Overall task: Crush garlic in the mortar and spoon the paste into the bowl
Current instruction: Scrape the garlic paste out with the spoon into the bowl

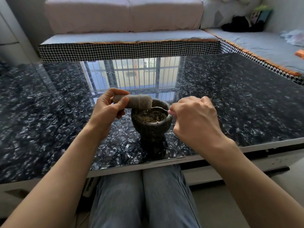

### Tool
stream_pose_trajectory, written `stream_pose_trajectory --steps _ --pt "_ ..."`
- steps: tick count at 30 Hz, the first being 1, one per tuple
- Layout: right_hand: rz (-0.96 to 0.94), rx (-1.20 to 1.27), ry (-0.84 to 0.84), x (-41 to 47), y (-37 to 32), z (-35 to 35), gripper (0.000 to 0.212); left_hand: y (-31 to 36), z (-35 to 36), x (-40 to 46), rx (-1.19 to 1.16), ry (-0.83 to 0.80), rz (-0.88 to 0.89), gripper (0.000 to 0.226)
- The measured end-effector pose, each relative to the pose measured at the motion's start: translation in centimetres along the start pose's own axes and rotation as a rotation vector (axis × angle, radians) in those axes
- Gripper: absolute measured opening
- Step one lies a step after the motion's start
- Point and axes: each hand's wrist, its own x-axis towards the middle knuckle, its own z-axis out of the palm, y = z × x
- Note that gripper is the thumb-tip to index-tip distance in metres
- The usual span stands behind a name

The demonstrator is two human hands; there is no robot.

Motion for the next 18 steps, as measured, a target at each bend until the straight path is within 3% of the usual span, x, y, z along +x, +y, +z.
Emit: stream_pose_trajectory --steps 6,11,14,18 --pt "-0.07 0.057 0.012 -0.8 -0.4 -0.8 0.018 0.0 0.2 -0.1 0.016 0.026 -0.001 0.01" --pt "-0.026 0.186 0.038 -1.2 2.0 -0.4 0.027 0.2 0.6 0.7 -0.073 0.064 -0.158 0.012" --pt "0.039 0.447 0.094 -1.2 3.8 0.3 0.029 0.5 0.5 1.3 -0.159 0.073 -0.252 0.022" --pt "0.165 0.937 0.049 -0.6 4.3 1.0 0.03 0.9 0.6 1.6 -0.194 0.067 -0.294 0.023"
